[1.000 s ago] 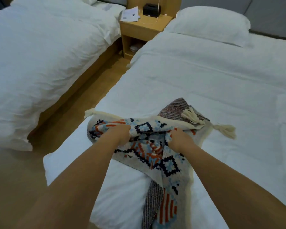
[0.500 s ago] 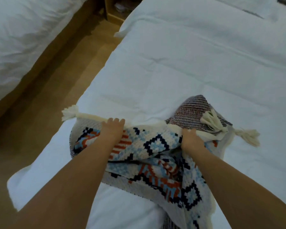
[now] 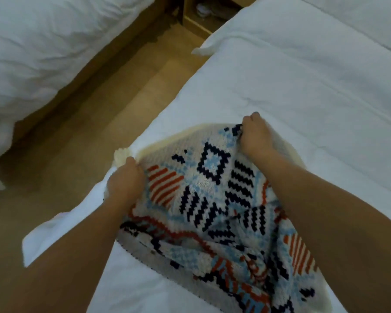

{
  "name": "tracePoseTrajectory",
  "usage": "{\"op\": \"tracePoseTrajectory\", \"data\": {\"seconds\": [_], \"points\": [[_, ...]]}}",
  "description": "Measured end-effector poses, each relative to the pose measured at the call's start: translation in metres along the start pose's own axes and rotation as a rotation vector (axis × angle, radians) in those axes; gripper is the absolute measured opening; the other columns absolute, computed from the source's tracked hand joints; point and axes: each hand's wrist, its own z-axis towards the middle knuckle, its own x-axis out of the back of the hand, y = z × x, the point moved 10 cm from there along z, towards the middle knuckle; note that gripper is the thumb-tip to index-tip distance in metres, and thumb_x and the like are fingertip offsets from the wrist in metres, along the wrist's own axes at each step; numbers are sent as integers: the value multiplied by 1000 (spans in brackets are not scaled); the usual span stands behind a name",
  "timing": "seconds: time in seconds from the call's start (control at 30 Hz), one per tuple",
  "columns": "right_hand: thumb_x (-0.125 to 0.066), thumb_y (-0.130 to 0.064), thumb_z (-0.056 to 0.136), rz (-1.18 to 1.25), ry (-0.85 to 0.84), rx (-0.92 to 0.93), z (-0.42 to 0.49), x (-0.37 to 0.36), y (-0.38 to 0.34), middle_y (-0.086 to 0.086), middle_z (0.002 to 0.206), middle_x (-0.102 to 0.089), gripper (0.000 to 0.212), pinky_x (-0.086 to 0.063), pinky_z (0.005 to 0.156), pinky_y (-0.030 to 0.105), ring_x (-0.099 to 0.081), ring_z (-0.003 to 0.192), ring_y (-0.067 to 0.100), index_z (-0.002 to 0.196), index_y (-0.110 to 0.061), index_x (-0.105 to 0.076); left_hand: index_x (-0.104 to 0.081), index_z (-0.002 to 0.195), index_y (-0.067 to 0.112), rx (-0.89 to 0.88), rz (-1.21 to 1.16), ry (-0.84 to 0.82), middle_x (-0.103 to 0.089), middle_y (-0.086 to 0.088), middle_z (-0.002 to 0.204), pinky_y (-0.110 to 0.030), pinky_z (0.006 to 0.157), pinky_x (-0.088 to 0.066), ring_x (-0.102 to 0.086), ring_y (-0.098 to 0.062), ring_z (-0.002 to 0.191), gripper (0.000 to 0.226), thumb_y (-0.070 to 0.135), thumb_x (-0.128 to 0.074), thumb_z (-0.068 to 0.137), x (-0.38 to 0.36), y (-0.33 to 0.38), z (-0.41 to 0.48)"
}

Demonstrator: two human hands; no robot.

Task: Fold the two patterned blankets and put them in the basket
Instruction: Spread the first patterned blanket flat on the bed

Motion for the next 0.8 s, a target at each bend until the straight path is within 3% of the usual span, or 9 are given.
{"op": "tracePoseTrajectory", "data": {"seconds": [0.1,0.2,0.27,0.37,0.47,0.57,0.67,0.8], "points": [[-42,13,82,1,66,215,29,8,-63,21,124,-45,30,-39,87,40,-43,112,33,108,2,-51,-48,122,2,153,-12,16,-58,-19,115,-43,85,-45,-57,-36,103,35,26,-35,98,16,-53,-6],[-42,14,79,9,86,393,41,-6,-119,21,123,-49,32,-32,90,34,-44,114,32,107,3,-52,-54,114,6,275,50,-12,-60,-13,108,-34,71,-43,-59,-28,92,32,27,-37,97,15,-91,-17],[-40,16,80,30,-3,388,40,-35,-137,19,140,-39,48,-32,97,32,-38,126,30,125,1,-44,-51,111,10,313,95,-60,-59,-11,107,-36,74,-47,-58,-27,92,28,27,-36,96,8,-100,-23],[-39,18,82,51,-256,364,20,-96,-150,10,158,-4,80,-25,112,35,-18,142,27,148,-12,-7,-46,118,15,302,126,-138,-59,-11,115,-39,88,-44,-57,-29,104,27,24,-35,96,-8,-92,-25],[-35,1,95,32,-440,341,-1,-140,-148,6,158,6,67,-24,113,37,-13,144,26,148,-15,2,-44,126,16,342,150,-155,-59,-7,117,-35,84,-43,-57,-26,104,33,29,-35,97,-15,-86,-27],[-35,-16,99,38,-495,319,-17,-152,-138,7,158,0,60,-25,114,41,-15,143,27,148,-15,-1,-44,118,11,251,97,-114,-59,-8,100,-38,75,-45,-58,-27,89,29,28,-34,96,-18,-77,-27],[-35,-18,99,67,-483,297,-32,-145,-124,8,158,-5,58,-23,115,42,-13,144,26,148,-13,-6,-37,129,10,146,91,-35,-51,-14,123,-43,91,-42,-51,-30,108,39,24,-37,94,-15,-61,-30],[-34,-24,99,112,-458,225,-56,-126,-95,8,158,-7,57,-23,115,41,-15,143,26,148,-12,-7,-14,146,11,-38,118,-45,-31,-15,144,-43,111,-23,-29,-32,131,64,21,-42,90,-16,-10,-44]]}}
